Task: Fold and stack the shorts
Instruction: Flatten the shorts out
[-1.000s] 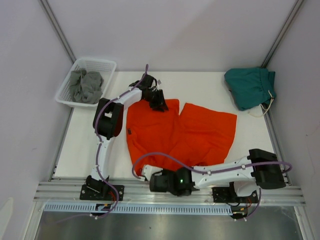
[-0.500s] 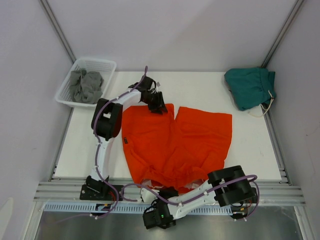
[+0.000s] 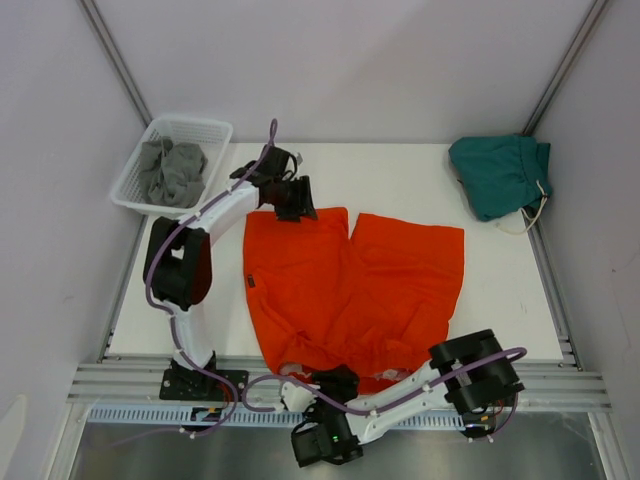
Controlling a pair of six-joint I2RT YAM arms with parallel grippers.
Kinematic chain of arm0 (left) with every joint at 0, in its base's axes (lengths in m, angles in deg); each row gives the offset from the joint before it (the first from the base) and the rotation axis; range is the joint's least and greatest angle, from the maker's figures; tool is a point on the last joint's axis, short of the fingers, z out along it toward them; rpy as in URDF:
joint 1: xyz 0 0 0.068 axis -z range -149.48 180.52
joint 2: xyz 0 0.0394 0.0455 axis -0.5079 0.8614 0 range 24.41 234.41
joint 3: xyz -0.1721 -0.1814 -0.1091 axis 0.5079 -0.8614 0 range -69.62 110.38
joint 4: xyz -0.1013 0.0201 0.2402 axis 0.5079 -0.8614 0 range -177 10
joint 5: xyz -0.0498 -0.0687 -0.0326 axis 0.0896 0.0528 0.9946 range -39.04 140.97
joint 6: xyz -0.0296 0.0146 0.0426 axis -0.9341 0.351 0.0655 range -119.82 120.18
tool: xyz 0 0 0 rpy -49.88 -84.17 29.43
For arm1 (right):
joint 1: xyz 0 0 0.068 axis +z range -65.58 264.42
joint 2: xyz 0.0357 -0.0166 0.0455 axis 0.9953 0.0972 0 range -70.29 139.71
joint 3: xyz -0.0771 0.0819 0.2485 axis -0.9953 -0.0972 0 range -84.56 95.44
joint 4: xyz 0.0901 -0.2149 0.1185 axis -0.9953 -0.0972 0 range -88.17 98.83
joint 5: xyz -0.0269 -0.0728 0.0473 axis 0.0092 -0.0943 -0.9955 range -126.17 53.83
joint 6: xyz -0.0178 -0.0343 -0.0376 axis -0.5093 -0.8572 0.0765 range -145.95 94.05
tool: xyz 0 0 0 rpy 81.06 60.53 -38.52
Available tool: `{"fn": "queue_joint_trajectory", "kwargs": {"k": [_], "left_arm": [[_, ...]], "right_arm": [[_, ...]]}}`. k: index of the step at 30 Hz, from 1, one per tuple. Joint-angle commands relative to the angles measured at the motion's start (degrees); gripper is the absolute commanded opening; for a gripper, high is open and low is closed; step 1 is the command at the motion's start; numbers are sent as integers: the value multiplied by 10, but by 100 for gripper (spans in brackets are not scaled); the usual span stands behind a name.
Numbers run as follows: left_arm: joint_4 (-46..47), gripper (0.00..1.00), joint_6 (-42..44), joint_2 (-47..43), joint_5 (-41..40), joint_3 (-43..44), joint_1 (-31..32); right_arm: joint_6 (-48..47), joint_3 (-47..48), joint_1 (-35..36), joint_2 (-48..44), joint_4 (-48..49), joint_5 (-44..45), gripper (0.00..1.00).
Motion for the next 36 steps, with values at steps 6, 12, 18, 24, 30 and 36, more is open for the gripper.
{"fn": "queue_joint_trajectory", "kwargs": {"k": [6, 12, 18, 24, 30, 36], "left_arm": [[-3, 56, 15, -28, -30, -49, 19], [6, 56, 16, -72, -37, -89, 30], [11, 64, 14, -135, -46, -168, 37], [17, 99, 15, -198, -61, -234, 57], [14, 99, -8, -223, -120, -295, 63], [36, 99, -25, -222, -134, -353, 63]], "right_arm": [[42, 19, 43, -161, 3, 34, 86], [74, -39, -50, -275, 109, -69, 86], [118, -118, -276, -366, 149, -211, 87], [110, -133, -458, -331, 137, -270, 90], [65, -167, -567, -285, 224, -367, 90], [38, -143, -593, -190, 263, -385, 84]]}}
